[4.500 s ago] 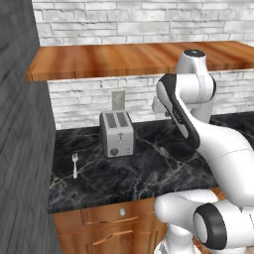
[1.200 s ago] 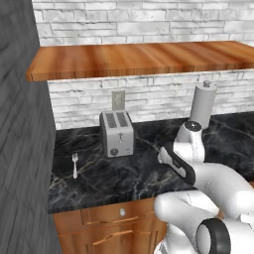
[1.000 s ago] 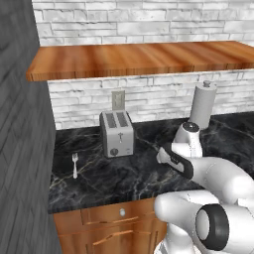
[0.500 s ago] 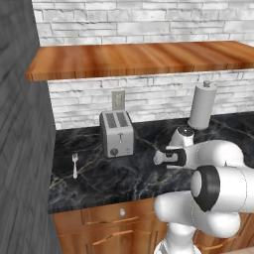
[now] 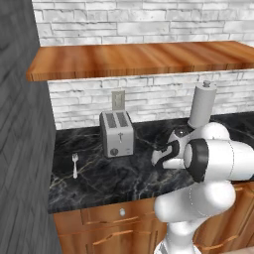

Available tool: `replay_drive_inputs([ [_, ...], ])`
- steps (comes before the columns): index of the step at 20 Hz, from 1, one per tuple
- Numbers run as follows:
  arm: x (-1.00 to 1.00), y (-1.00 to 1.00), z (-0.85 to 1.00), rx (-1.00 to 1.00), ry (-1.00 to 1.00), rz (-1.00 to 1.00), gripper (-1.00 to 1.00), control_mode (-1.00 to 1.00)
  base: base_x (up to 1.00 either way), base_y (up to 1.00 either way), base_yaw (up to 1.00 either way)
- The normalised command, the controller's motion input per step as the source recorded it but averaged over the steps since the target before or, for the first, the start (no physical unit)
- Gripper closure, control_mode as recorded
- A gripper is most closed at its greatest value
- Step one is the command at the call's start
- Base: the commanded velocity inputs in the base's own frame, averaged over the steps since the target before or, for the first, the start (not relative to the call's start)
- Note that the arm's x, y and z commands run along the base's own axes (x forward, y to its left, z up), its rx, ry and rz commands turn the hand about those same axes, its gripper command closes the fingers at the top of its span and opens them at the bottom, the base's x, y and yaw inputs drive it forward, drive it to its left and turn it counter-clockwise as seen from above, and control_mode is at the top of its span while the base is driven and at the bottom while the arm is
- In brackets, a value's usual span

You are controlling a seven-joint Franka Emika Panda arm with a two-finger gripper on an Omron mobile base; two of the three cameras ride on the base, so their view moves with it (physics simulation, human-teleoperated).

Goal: Take the fork and place it on the left side of the plate. Then take the spoon and place it on the right side of the plate. Make sure they're directly next to the plate.

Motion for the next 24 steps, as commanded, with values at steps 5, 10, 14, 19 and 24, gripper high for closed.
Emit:
replay_drive_inputs([
  [5, 0.31, 0.0, -0.34, 0.0, 0.0, 0.0, -1.0, -1.0, 0.0, 0.0, 0.0],
  [10, 0.24, 0.0, -0.38, 0.0, 0.0, 0.0, 1.0, -1.0, 0.0, 0.0, 0.0],
  [14, 0.0, 0.0, -0.54, 0.0, 0.0, -0.02, 1.0, -1.0, 0.0, 0.0, 0.0],
  [19, 0.0, 0.0, -0.55, 0.0, 0.0, -0.08, 1.0, -1.0, 0.0, 0.0, 0.0],
  [24, -0.13, 0.0, -0.12, 0.0, -0.06, -0.19, 1.0, -1.0, 0.0, 0.0, 0.0],
])
